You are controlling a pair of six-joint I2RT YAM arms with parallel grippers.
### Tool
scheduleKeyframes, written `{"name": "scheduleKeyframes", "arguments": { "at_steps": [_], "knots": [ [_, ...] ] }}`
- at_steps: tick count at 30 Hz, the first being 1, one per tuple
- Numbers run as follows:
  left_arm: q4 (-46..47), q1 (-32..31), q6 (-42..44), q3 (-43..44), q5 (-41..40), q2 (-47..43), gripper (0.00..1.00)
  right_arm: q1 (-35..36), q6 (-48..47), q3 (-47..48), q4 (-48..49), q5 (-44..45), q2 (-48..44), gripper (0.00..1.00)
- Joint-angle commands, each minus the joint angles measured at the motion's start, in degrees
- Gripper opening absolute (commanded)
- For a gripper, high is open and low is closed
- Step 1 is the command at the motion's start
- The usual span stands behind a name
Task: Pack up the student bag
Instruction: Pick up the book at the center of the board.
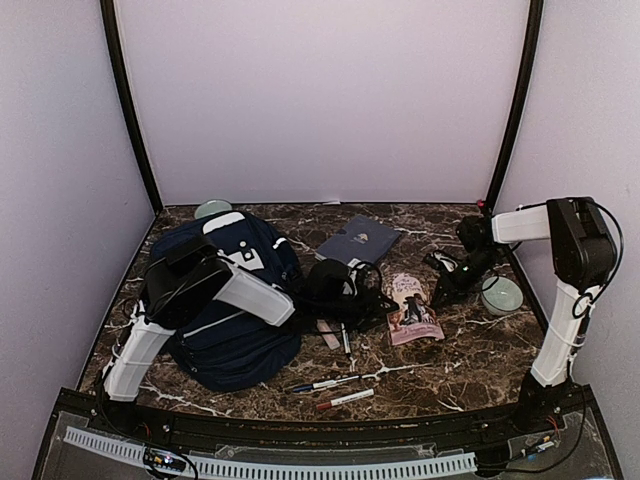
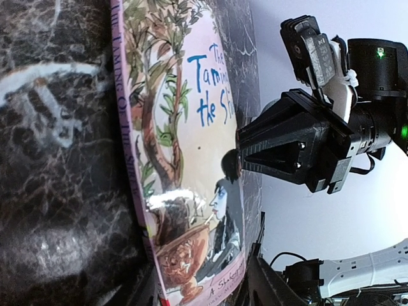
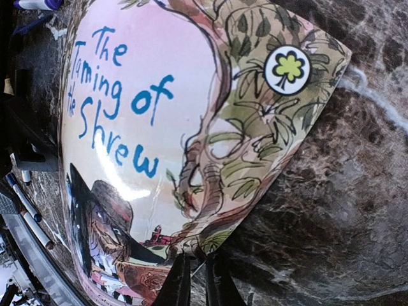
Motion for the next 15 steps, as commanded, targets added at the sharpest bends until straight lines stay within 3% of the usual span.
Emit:
{"name": "scheduleKeyframes", "arguments": {
  "at_steps": [1, 5, 8, 11, 15],
  "knots": [
    [16.36, -2.83, 1.56, 3.78, 1.88, -0.85, 0.53, 2.08, -0.50, -3.63, 2.21, 2.95, 4.65, 0.11],
    [16.47, -3.67, 6.11, 5.81, 2.69, -0.83, 0.59, 2.08, -0.50, -3.87, 2.34, 2.80, 4.46, 0.11],
    [11.89, -4.00, 7.60, 7.77, 2.25, -0.96, 0.58, 2.08, -0.50, -3.93, 2.47, 2.74, 4.40, 0.11],
    [14.89, -4.77, 10.31, 5.25, -0.47, -2.82, 0.53, 2.08, -0.50, -4.11, 2.62, 2.74, 4.25, 0.11],
    [13.53, -5.40, 14.39, 4.96, -2.48, -4.02, 0.59, 2.08, -0.41, -4.35, 2.88, 2.74, 4.04, 0.11]
  ]
}}
